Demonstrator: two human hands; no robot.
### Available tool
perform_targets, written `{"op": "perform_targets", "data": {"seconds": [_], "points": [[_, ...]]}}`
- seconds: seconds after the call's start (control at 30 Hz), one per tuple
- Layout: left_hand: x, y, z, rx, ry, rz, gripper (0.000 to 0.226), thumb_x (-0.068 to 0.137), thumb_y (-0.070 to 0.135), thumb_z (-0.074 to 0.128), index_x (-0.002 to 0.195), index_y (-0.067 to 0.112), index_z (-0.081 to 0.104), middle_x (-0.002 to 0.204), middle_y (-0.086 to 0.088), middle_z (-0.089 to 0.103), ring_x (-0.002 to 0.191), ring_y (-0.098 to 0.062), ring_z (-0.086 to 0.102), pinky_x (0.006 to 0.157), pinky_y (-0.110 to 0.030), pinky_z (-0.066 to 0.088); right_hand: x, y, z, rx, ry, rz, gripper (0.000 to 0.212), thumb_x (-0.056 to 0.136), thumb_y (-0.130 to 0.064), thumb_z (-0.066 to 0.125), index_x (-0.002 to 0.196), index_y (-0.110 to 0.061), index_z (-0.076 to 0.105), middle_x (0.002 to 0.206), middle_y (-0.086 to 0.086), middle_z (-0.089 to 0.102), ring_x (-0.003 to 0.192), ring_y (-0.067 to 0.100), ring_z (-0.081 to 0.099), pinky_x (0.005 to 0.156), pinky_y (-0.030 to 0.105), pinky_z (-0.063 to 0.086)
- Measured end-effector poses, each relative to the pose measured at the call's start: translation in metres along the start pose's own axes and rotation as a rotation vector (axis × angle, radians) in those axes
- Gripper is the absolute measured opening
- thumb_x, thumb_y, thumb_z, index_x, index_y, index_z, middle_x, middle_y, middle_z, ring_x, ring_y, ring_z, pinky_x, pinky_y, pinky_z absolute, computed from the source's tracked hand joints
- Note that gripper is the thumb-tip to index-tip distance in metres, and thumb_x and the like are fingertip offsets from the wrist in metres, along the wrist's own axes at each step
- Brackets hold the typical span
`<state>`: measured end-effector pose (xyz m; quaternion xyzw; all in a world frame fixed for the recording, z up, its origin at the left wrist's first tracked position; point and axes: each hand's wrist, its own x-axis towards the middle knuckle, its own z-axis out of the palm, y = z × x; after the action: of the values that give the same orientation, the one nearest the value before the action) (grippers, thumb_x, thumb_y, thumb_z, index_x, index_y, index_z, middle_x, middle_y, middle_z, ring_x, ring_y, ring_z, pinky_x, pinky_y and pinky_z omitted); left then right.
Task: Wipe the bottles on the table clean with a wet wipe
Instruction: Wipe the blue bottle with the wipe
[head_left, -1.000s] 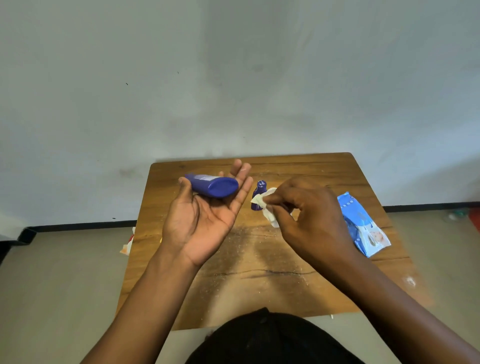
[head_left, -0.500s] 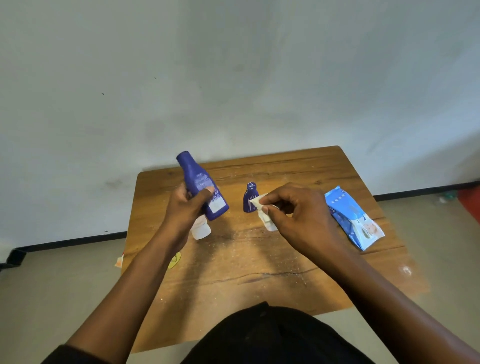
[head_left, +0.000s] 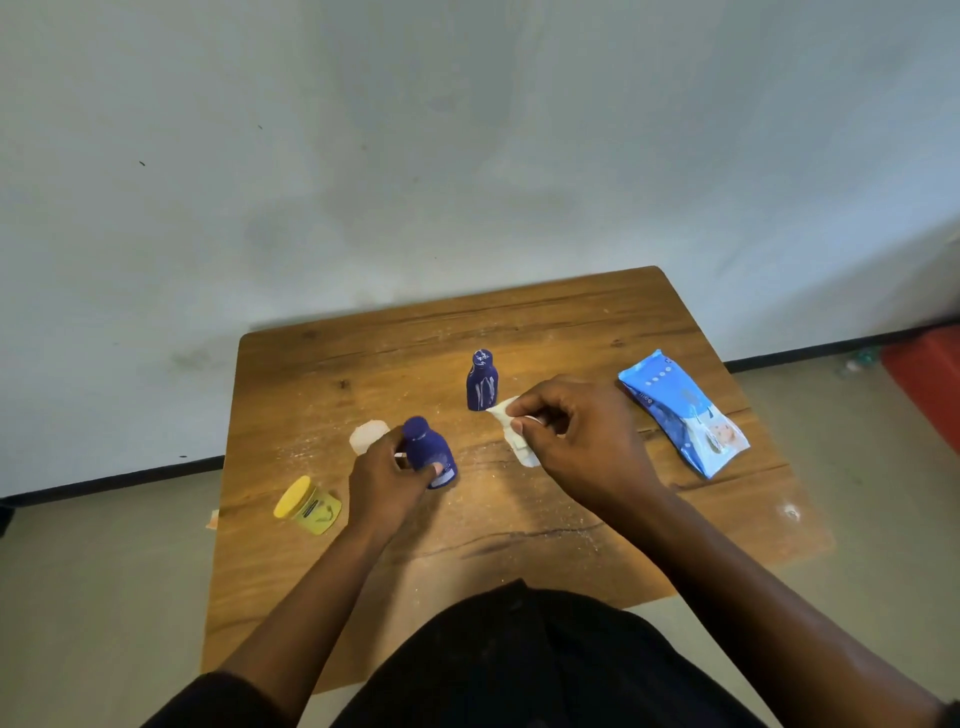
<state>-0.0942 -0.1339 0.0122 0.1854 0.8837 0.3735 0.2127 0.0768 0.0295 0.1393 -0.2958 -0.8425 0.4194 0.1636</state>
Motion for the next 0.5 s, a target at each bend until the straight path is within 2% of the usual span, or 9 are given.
{"op": "perform_targets", "data": {"seconds": [0.1,0.17,0.4,0.5], "points": [[0.000,-0.012,0.010,0.074,-0.012,-0.003,0.053,0.078,0.024,0.089,0.126,0.019,0.066,0.110,0.003,0.071,0.102,-0.021,0.069,0.083,-0.031,0.048,0.001,0.001,0.006,-0.011,-0.035,0.009,0.017,0.093,-0.014,0.077,0.107,-0.022,0.080,0.098,-0.010,0.073,0.085,0.000,0.063,0.070,0.011,0.048],[-0.001,-0.019,0.016,0.122,-0.025,0.008,0.053,0.081,0.024,0.088,0.127,0.019,0.064,0.114,0.001,0.071,0.105,-0.022,0.069,0.086,-0.034,0.052,0.003,0.001,0.011,-0.023,-0.060,0.008,0.017,0.093,-0.015,0.077,0.109,-0.021,0.080,0.100,-0.010,0.073,0.085,-0.002,0.061,0.069,0.010,0.045],[-0.005,-0.030,0.021,0.178,-0.057,0.103,0.047,0.083,0.023,0.085,0.125,0.022,0.065,0.104,0.008,0.066,0.101,-0.023,0.068,0.085,-0.034,0.052,0.009,0.001,0.023,-0.033,-0.086,-0.005,0.015,0.093,-0.015,0.077,0.107,-0.020,0.080,0.101,-0.008,0.074,0.086,0.002,0.064,0.069,0.010,0.045],[-0.006,-0.032,0.023,0.181,-0.033,0.104,0.048,0.083,0.023,0.085,0.126,0.022,0.065,0.112,0.001,0.072,0.103,-0.023,0.068,0.085,-0.035,0.052,0.010,0.002,0.027,-0.027,-0.086,-0.007,0.014,0.092,-0.014,0.078,0.105,-0.018,0.080,0.101,-0.007,0.074,0.086,0.003,0.065,0.070,0.010,0.046]]}}
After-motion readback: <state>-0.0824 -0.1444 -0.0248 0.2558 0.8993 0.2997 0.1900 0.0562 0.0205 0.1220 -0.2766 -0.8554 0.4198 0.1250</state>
